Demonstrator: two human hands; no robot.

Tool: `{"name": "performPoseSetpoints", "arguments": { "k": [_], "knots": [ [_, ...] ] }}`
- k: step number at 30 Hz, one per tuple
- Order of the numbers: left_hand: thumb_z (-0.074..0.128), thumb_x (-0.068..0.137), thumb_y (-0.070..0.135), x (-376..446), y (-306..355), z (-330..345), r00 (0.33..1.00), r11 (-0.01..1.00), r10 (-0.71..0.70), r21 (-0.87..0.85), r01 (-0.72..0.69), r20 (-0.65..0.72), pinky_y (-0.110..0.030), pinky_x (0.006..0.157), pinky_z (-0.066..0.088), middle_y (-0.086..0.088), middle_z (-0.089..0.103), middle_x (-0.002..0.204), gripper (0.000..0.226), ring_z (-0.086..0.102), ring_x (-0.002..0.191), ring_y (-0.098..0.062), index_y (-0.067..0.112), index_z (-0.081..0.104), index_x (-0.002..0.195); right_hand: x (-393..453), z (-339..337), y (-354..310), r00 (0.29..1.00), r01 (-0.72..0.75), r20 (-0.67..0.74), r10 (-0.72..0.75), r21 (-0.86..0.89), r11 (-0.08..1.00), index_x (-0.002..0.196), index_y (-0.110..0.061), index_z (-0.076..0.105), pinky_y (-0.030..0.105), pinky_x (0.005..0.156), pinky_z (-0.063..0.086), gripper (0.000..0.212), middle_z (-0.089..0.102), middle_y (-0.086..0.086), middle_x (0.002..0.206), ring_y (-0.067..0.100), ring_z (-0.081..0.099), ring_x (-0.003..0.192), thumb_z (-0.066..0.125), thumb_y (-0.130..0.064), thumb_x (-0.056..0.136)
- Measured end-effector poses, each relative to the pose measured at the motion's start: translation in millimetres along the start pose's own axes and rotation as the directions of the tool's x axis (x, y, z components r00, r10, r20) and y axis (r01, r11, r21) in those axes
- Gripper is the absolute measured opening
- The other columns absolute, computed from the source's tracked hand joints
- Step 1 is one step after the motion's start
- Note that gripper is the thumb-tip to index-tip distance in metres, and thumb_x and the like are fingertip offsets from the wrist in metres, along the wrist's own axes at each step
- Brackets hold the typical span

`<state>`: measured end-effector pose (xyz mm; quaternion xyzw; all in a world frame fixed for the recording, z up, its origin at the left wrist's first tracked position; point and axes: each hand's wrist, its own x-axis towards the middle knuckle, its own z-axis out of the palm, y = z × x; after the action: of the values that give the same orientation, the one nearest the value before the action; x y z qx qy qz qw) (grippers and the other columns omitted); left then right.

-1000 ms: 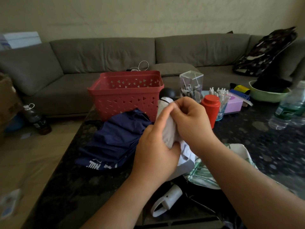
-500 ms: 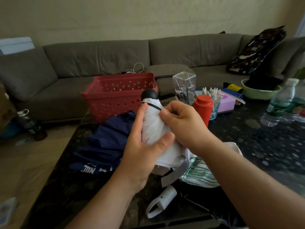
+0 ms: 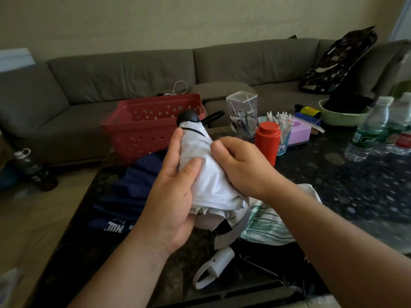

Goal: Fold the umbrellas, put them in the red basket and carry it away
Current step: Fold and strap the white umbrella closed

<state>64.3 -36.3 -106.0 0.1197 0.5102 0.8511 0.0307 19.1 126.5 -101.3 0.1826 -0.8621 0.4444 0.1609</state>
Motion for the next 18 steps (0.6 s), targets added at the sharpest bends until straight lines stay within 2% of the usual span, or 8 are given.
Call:
{"name": "performPoseSetpoints", "arguments": {
  "k": [2,4,6,8,11,14,16,18],
  "knots": [
    [0.059,0.096,0.02,1.9,1.7,-1.4,1.0,1.0,0.009,0.011,-0.009,-0.03,-0.041,0.09,0.064,0.009,0.068,0.139,0.059,0.074,0.117,-0.019,0.059,0.05,0.139,-2.0,-1.4,-0.3,0.994,-0.088,0.078,0.074,0.185,0.979,0.084,-0.013,0.063,0.036,0.063,0.047,0.043,0.062,0.0,0.071,0.015,0.055,0.065,0.057,-0.052,0.101],
    [0.062,0.09,0.025,3.2,3.9,-4.6,0.999,1.0,0.009,0.011,-0.009,-0.042,-0.038,0.082,0.064,0.01,0.067,0.14,0.064,0.075,0.114,-0.019,0.058,0.049,0.143,-2.4,-3.2,-1.5,0.986,-0.138,0.131,0.1,0.325,0.936,0.084,-0.015,0.064,0.032,0.063,0.045,0.03,0.058,0.0,0.072,0.012,0.052,0.067,0.062,-0.038,0.103],
    [0.065,0.085,0.028,4.0,5.6,-7.4,0.999,1.0,0.01,0.029,-0.008,-0.044,-0.037,0.079,0.064,0.015,0.072,0.132,0.064,0.075,0.113,-0.018,0.059,0.052,0.138,-0.9,-5.0,-0.2,0.988,-0.121,0.127,0.086,0.301,0.946,0.083,-0.011,0.064,0.034,0.066,0.043,0.031,0.056,0.002,0.073,0.013,0.05,0.068,0.063,-0.034,0.103],
    [0.067,0.084,0.028,3.9,6.0,-9.4,0.999,0.998,0.021,0.058,-0.018,-0.048,-0.036,0.079,0.064,0.021,0.074,0.125,0.06,0.075,0.113,-0.018,0.061,0.054,0.132,0.9,-5.8,1.7,0.996,-0.046,0.081,0.035,0.142,0.989,0.084,-0.01,0.064,0.038,0.069,0.046,0.035,0.061,0.0,0.078,0.015,0.054,0.069,0.062,-0.04,0.102],
    [0.064,0.087,0.025,2.8,5.7,-10.2,0.999,0.999,0.029,0.027,-0.028,-0.041,-0.037,0.081,0.064,0.018,0.074,0.126,0.057,0.074,0.115,-0.019,0.058,0.054,0.133,1.1,-6.0,1.8,0.993,0.115,0.034,-0.112,-0.083,0.99,0.081,-0.012,0.06,0.041,0.076,0.051,0.039,0.06,-0.001,0.092,0.018,0.059,0.084,0.054,-0.047,0.098],
    [0.06,0.092,0.024,0.7,8.4,-8.8,0.999,0.999,0.042,-0.026,-0.042,0.006,-0.037,0.084,0.063,0.012,0.073,0.131,0.057,0.073,0.119,-0.02,0.052,0.052,0.141,2.5,-6.0,-0.5,0.984,0.18,0.023,-0.179,-0.049,0.982,0.078,-0.01,0.055,0.041,0.076,0.049,0.038,0.056,0.0,0.089,0.017,0.057,0.083,0.053,-0.041,0.1],
    [0.066,0.093,0.026,-1.1,9.9,-7.5,0.998,0.997,0.039,-0.069,-0.036,0.045,-0.04,0.084,0.063,0.006,0.071,0.137,0.062,0.071,0.121,-0.024,0.049,0.048,0.148,3.1,-3.2,-1.6,0.991,0.121,0.044,-0.125,0.078,0.99,0.081,-0.005,0.056,0.043,0.077,0.047,0.04,0.057,0.003,0.085,0.015,0.056,0.08,0.055,-0.04,0.098],
    [0.072,0.086,0.026,-2.0,7.9,-7.2,0.995,0.993,0.018,-0.118,-0.007,0.094,-0.044,0.087,0.063,0.0,0.069,0.141,0.075,0.07,0.124,-0.028,0.049,0.044,0.152,2.2,1.6,-3.3,0.996,0.035,0.071,-0.053,0.234,0.972,0.079,-0.007,0.055,0.04,0.069,0.042,0.038,0.051,-0.001,0.074,0.011,0.05,0.071,0.056,-0.041,0.096]
  ]
}}
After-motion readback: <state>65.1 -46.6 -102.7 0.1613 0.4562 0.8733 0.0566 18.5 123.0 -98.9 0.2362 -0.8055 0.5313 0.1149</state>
